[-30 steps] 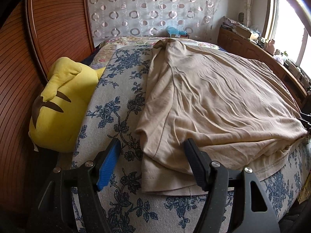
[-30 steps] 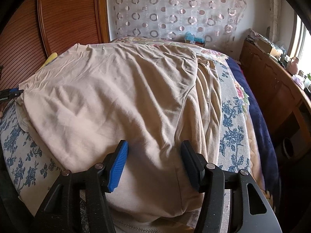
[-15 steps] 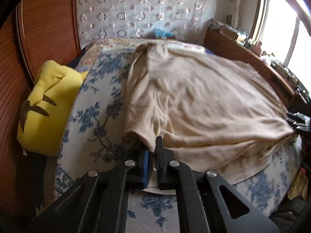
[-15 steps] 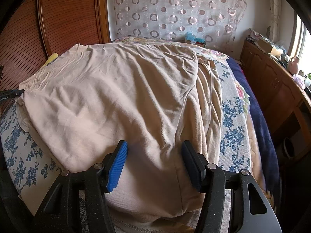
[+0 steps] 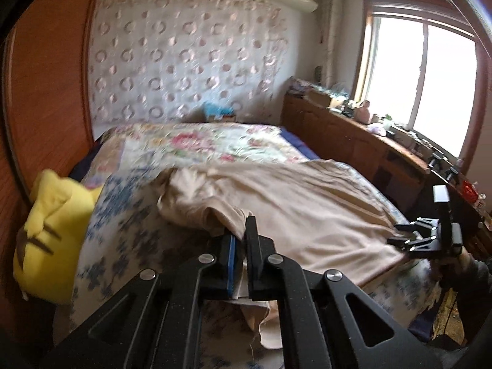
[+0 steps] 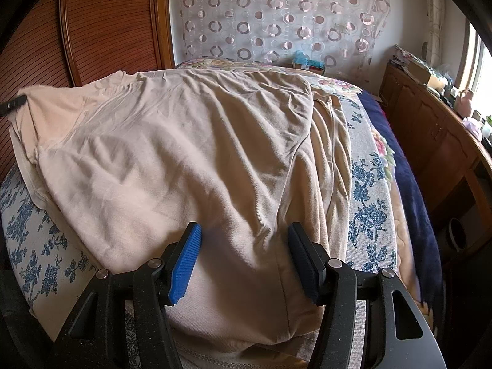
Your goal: Fold small clothes
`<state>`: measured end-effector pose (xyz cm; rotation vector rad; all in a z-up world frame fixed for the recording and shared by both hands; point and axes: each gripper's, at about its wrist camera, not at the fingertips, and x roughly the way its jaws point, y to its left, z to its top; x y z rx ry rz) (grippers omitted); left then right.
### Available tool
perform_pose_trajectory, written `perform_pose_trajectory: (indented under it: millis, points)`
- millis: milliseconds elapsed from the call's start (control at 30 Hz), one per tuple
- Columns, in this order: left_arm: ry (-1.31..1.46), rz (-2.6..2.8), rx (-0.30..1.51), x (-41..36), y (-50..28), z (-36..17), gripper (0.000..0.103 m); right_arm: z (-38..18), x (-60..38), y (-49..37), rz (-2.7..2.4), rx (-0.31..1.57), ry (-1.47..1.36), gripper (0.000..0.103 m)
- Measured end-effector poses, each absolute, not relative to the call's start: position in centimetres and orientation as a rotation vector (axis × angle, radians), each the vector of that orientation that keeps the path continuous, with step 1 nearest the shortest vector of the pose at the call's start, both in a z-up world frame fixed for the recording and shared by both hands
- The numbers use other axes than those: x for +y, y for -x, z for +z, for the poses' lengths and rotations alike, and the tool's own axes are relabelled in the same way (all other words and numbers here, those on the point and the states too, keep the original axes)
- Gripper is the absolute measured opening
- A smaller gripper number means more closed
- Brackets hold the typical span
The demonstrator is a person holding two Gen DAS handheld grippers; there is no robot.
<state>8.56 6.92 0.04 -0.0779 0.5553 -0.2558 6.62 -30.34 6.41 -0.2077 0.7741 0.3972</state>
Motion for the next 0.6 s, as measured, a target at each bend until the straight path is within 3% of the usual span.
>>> perform_pose_trajectory:
  millis: [600]
  points:
    - [-0.009, -0.479, 0.495, -4.3, -12.6, 5.3, 0.006, 7.7, -30.8, -6.0, 0.387, 0.776, 0.192, 0.060]
